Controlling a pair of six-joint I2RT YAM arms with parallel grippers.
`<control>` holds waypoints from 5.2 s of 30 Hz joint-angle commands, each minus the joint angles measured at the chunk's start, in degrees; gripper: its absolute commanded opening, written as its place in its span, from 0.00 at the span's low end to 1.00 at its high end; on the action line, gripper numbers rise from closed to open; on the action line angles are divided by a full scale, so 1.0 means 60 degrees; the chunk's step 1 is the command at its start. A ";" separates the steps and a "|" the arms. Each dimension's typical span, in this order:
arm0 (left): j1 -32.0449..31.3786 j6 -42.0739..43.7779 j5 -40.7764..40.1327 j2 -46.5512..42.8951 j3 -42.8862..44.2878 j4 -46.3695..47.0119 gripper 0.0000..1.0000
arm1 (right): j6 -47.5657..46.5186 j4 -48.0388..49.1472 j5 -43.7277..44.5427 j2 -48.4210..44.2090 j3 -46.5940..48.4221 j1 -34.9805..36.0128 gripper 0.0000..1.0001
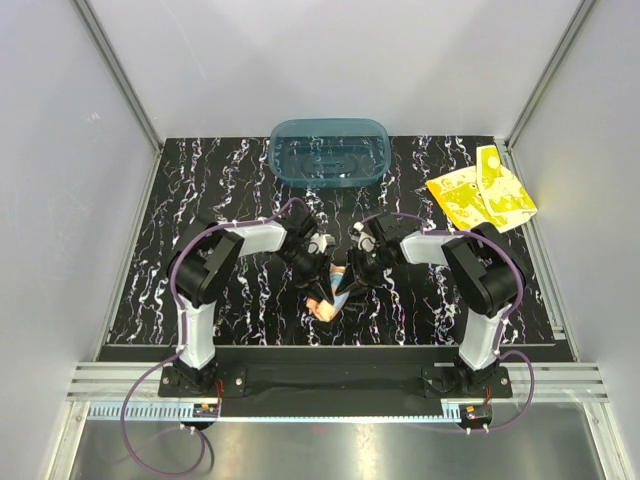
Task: Roll the towels
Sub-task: Roll the towel
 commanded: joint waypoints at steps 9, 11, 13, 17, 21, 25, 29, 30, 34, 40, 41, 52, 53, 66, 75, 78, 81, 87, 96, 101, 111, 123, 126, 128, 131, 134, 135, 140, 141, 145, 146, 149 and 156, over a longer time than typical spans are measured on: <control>-0.0436 -0.0231 -0.5373 -0.2433 0.0013 -0.0315 0.75 | -0.0153 -0.0042 0.1505 0.0400 0.0147 0.0482 0.16; -0.0642 -0.0348 -0.6296 -0.3206 0.0203 -0.0403 0.99 | -0.0183 -0.0188 0.1505 0.0371 0.0206 0.0526 0.16; -0.1154 -0.0349 -0.7089 -0.3649 0.0552 -0.0650 0.99 | -0.0183 -0.0247 0.1520 0.0371 0.0280 0.0541 0.15; -0.2617 -0.0130 -1.0391 -0.4134 0.1359 -0.1368 0.99 | -0.0168 -0.0379 0.1534 0.0429 0.0411 0.0614 0.15; -0.4038 -0.0202 -1.1721 -0.4120 0.1376 -0.1327 0.99 | -0.0168 -0.0540 0.1549 0.0503 0.0616 0.0673 0.15; -0.4816 -0.0407 -1.2146 -0.4106 0.1170 -0.0888 0.65 | -0.0241 -0.0861 0.1549 0.0503 0.0777 0.0687 0.15; -0.5593 -0.0451 -1.3126 -0.3696 0.1331 -0.0988 0.52 | -0.0373 -0.1155 0.1564 0.0444 0.0880 0.0702 0.15; -0.5812 -0.0466 -1.3230 -0.3579 0.1433 -0.1032 0.50 | -0.0373 -0.1184 0.1549 0.0444 0.0895 0.0702 0.15; -0.6238 -0.0583 -1.3537 -0.2848 0.1638 -0.1237 0.44 | -0.0403 -0.1316 0.1578 0.0459 0.0983 0.0702 0.15; -0.6766 -0.1198 -1.4196 -0.2202 0.1727 -0.1560 0.40 | -0.0403 -0.1346 0.1564 0.0386 0.0983 0.0702 0.15; -0.6766 -0.1344 -1.4328 -0.2114 0.1683 -0.1589 0.40 | -0.0388 -0.1346 0.1578 0.0385 0.0983 0.0702 0.14; -0.6766 -0.1799 -1.4768 -0.1542 0.0746 -0.1472 0.48 | -0.0476 -0.1463 0.1549 0.0385 0.1012 0.0702 0.14; -0.6766 -0.1843 -1.4783 -0.1498 0.0688 -0.1458 0.48 | -0.0476 -0.1478 0.1549 0.0414 0.1012 0.0702 0.14; -0.6225 -0.1741 -1.3979 -0.0927 -0.0381 -0.0638 0.54 | -0.0754 -0.1916 0.1359 0.0532 0.1334 0.0702 0.14; -0.5184 -0.1023 -1.2338 -0.0868 -0.0983 0.0373 0.36 | -0.1062 -0.2312 0.1197 0.0766 0.1686 0.0687 0.19; -0.5140 -0.0920 -1.2176 -0.0765 -0.0939 0.0417 0.21 | -0.1164 -0.2517 0.1197 0.0781 0.1847 0.0687 0.25; -0.5096 -0.0920 -1.2088 -0.0853 -0.0983 0.0476 0.04 | -0.1281 -0.2707 0.1197 0.0781 0.2022 0.0687 0.35; -0.4628 -0.0452 -1.0860 -0.1059 -0.1261 0.0974 0.00 | -0.1472 -0.3380 0.1300 0.0343 0.2491 0.0308 0.61; -0.3910 -0.0041 -0.8604 -0.1263 -0.1408 0.1544 0.00 | -0.2379 -0.5809 0.3010 -0.0479 0.4453 -0.1640 0.99; -0.3470 -0.0480 -0.6831 -0.1454 -0.1422 0.2174 0.00 | -0.2454 -0.6355 0.3921 -0.0974 0.4821 -0.1993 1.00; -0.2665 -0.1489 -0.4519 -0.1205 -0.1261 0.2716 0.00 | -0.1123 -0.4586 0.2636 -0.2660 0.3080 -0.2008 1.00; -0.1610 -0.2926 -0.2743 -0.0634 -0.2388 0.4855 0.00 | 0.0650 -0.1553 0.1930 -0.2443 0.0324 -0.1174 0.91; -0.1478 -0.3015 -0.2713 -0.0634 -0.2520 0.5031 0.00 | 0.0929 -0.0908 0.1886 -0.1989 0.0148 -0.0895 0.89; -0.1434 -0.3029 -0.2684 -0.0619 -0.2550 0.5061 0.00 | 0.1003 -0.0761 0.1915 -0.1653 0.0192 -0.0778 0.86; -0.1317 -0.3102 -0.2552 -0.0604 -0.2696 0.5222 0.00 | 0.1120 -0.0555 0.2032 -0.1461 0.0090 -0.0705 0.82; -0.1185 -0.3161 -0.2435 -0.0590 -0.2916 0.5500 0.00 | 0.1179 -0.0438 0.2178 -0.1299 -0.0042 -0.0690 0.76; -0.1112 -0.3234 -0.2290 -0.0561 -0.2960 0.5616 0.00 | 0.1237 -0.0380 0.2222 -0.1285 -0.0173 -0.0690 0.76; -0.0995 -0.3278 -0.2200 -0.0560 -0.3121 0.5778 0.00 | 0.1194 -0.0480 0.2647 -0.1284 -0.0438 -0.0675 0.76; -0.0966 -0.3279 -0.2215 -0.0560 -0.3136 0.5764 0.00 | 0.1136 -0.0583 0.2735 -0.1328 -0.0467 -0.0690 0.76; -0.0907 -0.3249 -0.2303 -0.0692 -0.3195 0.5691 0.00 | 0.1033 -0.1052 0.3510 -0.1650 -0.0511 -0.0690 0.80; -0.0907 -0.3249 -0.2303 -0.0692 -0.3209 0.5705 0.00 | 0.1062 -0.1082 0.3541 -0.1665 -0.0526 -0.0690 0.81; -0.0907 -0.3249 -0.2361 -0.0751 -0.3254 0.5662 0.00 | 0.1164 -0.0907 0.3600 -0.1680 -0.0628 -0.0675 0.84; -0.0907 -0.3059 -0.2595 -0.0809 -0.3210 0.5384 0.00 | 0.1487 -0.0687 0.3921 -0.1694 -0.0658 -0.0763 0.89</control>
